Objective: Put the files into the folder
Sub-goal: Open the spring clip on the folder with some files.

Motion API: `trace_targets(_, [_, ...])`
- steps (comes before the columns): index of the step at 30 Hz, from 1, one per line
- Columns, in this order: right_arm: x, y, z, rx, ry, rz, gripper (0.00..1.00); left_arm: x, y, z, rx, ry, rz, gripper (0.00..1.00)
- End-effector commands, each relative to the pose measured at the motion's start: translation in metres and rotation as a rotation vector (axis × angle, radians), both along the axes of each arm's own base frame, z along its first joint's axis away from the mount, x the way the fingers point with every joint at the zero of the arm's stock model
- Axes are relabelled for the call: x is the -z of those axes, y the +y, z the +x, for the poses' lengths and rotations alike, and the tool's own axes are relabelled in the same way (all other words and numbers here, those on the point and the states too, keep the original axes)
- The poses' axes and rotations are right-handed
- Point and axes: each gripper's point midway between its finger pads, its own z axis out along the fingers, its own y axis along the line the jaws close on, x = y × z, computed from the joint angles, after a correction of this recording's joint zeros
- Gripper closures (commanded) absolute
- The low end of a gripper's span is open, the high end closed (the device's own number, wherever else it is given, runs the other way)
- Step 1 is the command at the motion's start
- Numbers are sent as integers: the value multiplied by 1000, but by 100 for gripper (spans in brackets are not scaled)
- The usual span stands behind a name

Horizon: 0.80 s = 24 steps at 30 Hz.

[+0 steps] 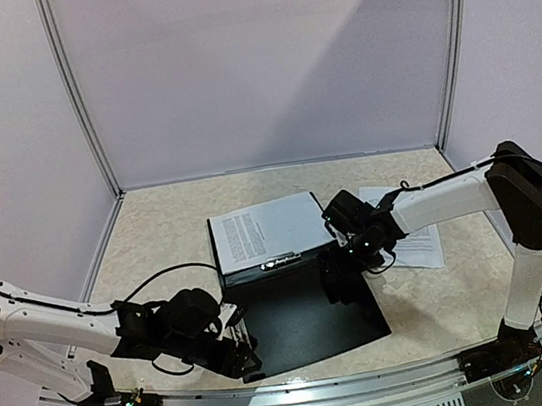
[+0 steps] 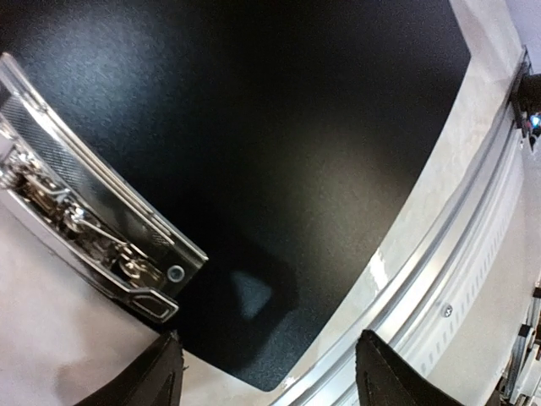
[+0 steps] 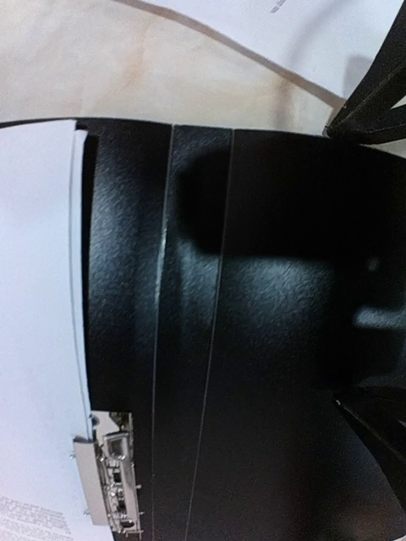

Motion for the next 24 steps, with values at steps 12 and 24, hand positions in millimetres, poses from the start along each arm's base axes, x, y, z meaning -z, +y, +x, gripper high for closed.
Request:
trace_targets(12, [-166,70,-60,-231,-457,33,1,-74,72,80,-286,-196,174,37])
trace_targets(24, [-143,169,-153,-632,-268,532,39,-42,65,128,-361,-173,148,54])
